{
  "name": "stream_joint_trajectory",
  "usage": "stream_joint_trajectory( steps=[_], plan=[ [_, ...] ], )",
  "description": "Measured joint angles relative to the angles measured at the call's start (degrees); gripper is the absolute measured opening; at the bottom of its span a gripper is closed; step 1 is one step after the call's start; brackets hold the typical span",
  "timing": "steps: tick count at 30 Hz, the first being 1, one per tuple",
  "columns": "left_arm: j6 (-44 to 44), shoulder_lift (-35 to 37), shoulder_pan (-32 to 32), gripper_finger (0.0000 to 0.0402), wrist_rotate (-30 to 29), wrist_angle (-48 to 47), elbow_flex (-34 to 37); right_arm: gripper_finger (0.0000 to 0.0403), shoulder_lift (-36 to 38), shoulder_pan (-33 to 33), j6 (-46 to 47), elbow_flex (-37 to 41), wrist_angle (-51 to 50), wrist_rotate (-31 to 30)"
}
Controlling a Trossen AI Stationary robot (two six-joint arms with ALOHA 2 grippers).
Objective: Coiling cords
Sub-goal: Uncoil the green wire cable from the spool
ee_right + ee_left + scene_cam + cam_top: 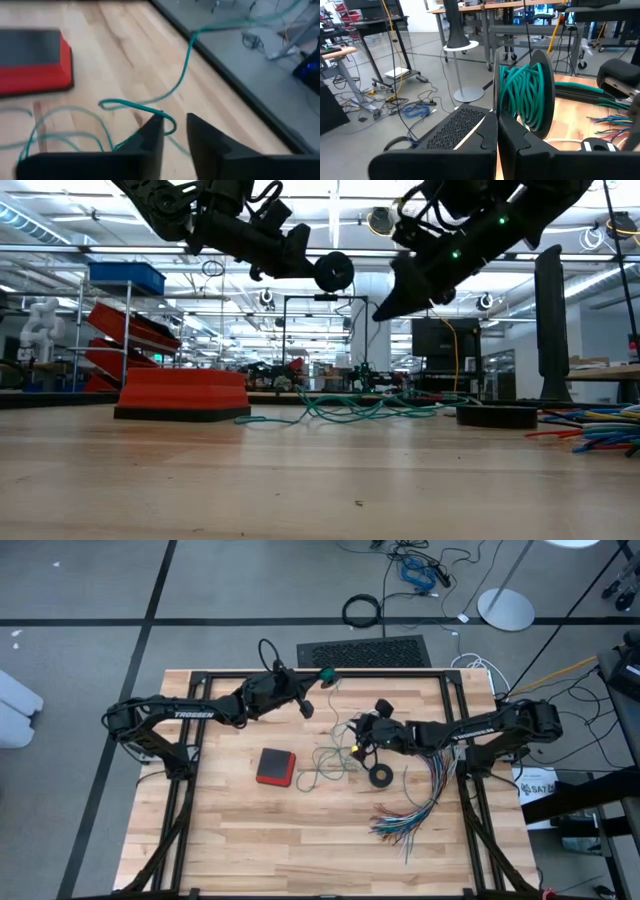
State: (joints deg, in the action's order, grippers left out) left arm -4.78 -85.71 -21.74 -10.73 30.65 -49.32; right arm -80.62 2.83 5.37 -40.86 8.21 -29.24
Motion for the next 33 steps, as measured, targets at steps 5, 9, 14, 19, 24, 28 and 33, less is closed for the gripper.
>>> stream_joint_trajectory(
  steps=[5, 9, 14, 19, 24, 28, 33],
  plan=[
    [0.02, 0.0, 0.0, 0.0, 1.31, -0.07, 0.0, 0.0154, 0.0, -0.14, 2.09, 0.02, -4.88, 0.83],
    [0.03, 0.0, -0.01, 0.0, 1.51, -0.07, 0.0, 0.0191, 0.0, -1.13, 2.81, 0.02, -6.46, 2.69],
    [0.04, 0.0, 0.0, 0.0, 1.71, -0.09, 0.0, 0.0209, 0.19, -2.57, 3.23, 0.02, -6.62, 8.45],
    [0.2, 0.0, 0.0, 0.0, 2.93, -0.11, 0.0, 0.0208, 2.73, -3.41, 2.64, 0.02, -6.21, 8.53],
    [0.55, 0.0, 0.0, 0.0, 3.56, -0.08, 0.0, 0.0208, 7.63, -3.32, 0.46, 0.02, -6.13, 3.85],
    [1.49, 0.0, 0.14, 0.0, 4.9, 0.15, 0.0, 0.0208, 10.7, -3.0, -2.21, 0.02, -4.46, -3.06],
    [1.49, 0.0, 0.5, 0.0, 4.95, 0.31, 0.0, 0.0208, 12.39, -1.53, -3.94, 0.02, -2.89, -0.87]
  ],
)
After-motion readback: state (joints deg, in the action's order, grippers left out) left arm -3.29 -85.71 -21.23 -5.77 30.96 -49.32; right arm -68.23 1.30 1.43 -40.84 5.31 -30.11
